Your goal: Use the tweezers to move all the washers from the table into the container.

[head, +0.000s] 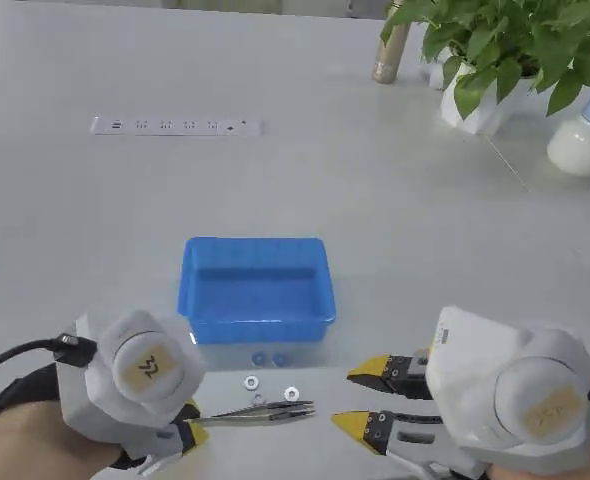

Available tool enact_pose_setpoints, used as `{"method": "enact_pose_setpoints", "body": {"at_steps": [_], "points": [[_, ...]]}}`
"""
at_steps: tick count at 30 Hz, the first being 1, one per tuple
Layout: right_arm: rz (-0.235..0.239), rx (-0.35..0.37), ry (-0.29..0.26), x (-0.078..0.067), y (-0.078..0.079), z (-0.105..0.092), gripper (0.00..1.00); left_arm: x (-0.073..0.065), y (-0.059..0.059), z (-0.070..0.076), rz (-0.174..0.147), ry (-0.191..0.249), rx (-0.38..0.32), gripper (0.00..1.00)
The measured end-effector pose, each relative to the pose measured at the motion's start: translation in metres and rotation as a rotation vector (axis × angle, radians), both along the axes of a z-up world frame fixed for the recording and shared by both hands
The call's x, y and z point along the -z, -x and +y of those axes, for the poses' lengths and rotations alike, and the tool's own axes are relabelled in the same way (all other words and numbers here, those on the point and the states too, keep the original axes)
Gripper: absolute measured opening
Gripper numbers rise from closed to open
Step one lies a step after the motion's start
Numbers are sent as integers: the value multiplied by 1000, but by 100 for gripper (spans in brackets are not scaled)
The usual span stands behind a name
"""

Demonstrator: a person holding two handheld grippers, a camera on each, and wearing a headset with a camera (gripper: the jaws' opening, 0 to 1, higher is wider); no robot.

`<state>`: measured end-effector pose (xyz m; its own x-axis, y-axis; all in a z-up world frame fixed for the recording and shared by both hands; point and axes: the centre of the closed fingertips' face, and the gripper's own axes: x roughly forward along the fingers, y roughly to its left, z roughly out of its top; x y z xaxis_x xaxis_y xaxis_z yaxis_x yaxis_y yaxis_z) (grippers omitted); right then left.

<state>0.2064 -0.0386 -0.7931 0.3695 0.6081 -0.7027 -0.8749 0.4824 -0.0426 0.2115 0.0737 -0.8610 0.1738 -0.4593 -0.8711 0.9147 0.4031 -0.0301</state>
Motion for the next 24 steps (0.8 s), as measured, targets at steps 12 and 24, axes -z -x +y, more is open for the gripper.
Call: {"method": "enact_pose_setpoints", "body": {"at_steps": [12,24], "points": [[31,-71,-57,11,-9,31,23,-4,7,2,-25,-33,123,0],[26,-230,-33,24,-4,54,22,-62,13,-15,-118,110,182,0]]}}
